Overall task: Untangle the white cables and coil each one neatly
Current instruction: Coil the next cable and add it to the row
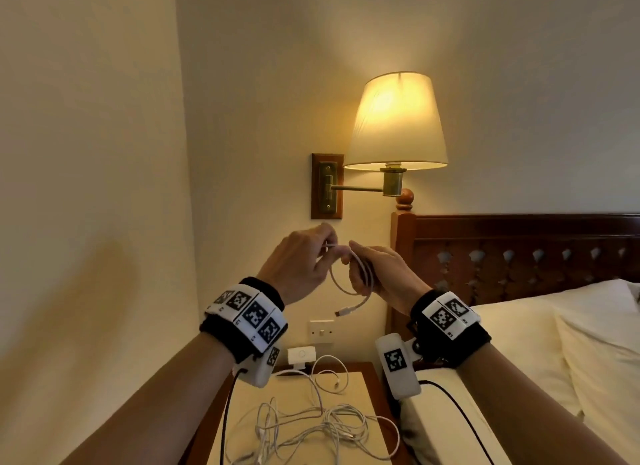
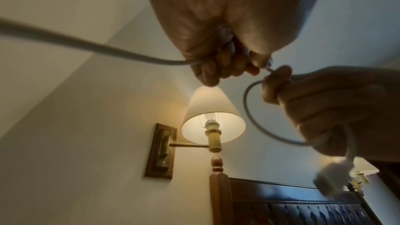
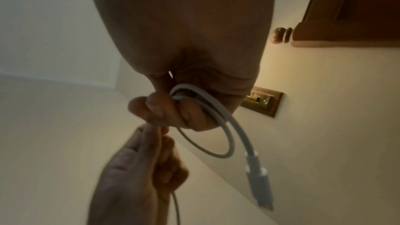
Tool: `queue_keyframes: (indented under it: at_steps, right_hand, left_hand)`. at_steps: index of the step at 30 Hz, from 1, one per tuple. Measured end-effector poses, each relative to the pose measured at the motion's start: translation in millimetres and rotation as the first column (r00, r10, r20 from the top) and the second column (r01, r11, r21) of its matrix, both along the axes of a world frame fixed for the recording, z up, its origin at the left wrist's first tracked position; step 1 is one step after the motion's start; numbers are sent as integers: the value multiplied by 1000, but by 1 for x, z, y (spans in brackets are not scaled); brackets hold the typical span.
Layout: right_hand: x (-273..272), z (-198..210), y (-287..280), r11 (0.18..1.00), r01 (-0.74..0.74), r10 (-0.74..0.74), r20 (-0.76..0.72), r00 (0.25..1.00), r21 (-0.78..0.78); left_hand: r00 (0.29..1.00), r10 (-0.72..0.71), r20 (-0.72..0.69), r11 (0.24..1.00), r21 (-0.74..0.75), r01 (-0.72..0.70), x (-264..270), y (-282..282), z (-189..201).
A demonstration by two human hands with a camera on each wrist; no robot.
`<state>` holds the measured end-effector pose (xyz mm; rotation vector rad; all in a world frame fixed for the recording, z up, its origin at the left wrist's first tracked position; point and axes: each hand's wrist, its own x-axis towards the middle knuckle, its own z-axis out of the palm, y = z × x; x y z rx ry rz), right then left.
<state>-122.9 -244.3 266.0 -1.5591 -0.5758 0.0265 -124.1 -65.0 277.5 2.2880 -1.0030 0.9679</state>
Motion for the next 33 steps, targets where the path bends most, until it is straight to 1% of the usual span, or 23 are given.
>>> queue_keyframes:
  at_steps: [3,7,10,13,15,17,19,20,22,25,27,29,33]
  right_hand:
    - [-1,4,0,993,-61,67,-67,995,97]
    - [-6,12,-2,993,-62,70,-72,995,104]
    - [-7,13,0,989,-84,97,-107,989,124]
    - [-4,10,-1,974,-112,145,-156,977,199]
    - [-3,7,-2,962,-117,164,-182,969,245]
    - [-1,7,-3,959,-112,163,-183,969,261]
    - [-2,10,-2,958,-117,168,-181,969,261]
    - [-3,11,-1,954,-127,181,-183,966,271]
    - [-6,12,3,925,-156,239,-210,948,346]
    - [-10,13,10,829,-181,353,-244,903,529]
    - [-11,12,14,776,-198,402,-227,887,599]
    - [-9,12,17,771,-222,408,-195,892,598]
    - [-5,15,11,811,-236,356,-132,925,535]
  left_hand:
    - [996,-90,-8,991,-103,88,10,6,-2]
    - [990,-104,-95,977,-198,83,15,11,-11]
    - [990,-116,-85,963,-254,91,16,8,-19]
    - [993,-102,-66,963,-257,82,19,7,-22]
    - [993,-93,-77,966,-247,71,21,6,-23]
    - [982,-116,-146,961,-268,74,21,6,-21]
    - [955,-190,-228,946,-303,116,20,6,-17]
    - [945,-218,-244,939,-316,135,20,6,-15]
    - [943,-232,-237,925,-353,140,16,6,-9]
    - [955,-227,-192,895,-429,127,16,6,0]
    - [956,-233,-180,877,-463,126,20,7,2]
    - [954,-235,-184,865,-488,119,22,8,1]
    - [948,-238,-211,867,-486,110,23,15,-9]
